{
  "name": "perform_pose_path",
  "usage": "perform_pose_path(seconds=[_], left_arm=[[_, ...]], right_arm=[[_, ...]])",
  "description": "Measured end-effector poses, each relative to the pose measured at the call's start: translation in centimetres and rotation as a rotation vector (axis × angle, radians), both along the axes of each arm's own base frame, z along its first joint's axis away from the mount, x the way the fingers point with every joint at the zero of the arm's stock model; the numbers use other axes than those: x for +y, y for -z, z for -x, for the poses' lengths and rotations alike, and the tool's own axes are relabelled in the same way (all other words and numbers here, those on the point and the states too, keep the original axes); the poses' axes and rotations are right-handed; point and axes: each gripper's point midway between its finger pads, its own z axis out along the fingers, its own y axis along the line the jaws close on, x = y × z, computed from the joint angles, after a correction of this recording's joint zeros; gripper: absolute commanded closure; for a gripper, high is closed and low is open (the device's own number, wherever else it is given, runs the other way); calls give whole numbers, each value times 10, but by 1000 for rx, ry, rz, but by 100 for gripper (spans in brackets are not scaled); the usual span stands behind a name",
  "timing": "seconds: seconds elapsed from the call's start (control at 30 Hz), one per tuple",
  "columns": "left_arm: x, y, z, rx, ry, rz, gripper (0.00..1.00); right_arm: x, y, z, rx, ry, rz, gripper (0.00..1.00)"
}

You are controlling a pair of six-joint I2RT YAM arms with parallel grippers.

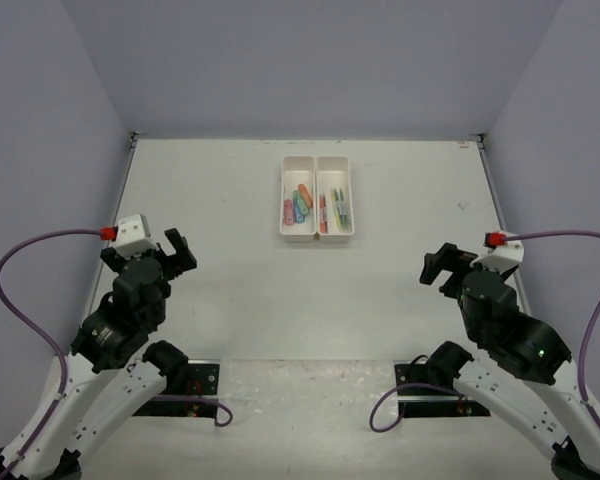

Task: Sort the stationery into containers
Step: Reset both arms

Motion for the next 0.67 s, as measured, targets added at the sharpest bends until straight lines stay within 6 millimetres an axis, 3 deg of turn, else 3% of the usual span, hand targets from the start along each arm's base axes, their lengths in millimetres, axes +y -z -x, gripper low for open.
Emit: perform_pose_path(seconds=[0.67], left_arm=[[-1,0,-6,3,12,3,0]], right_arm=[[1,7,-1,10,23,-21,1]])
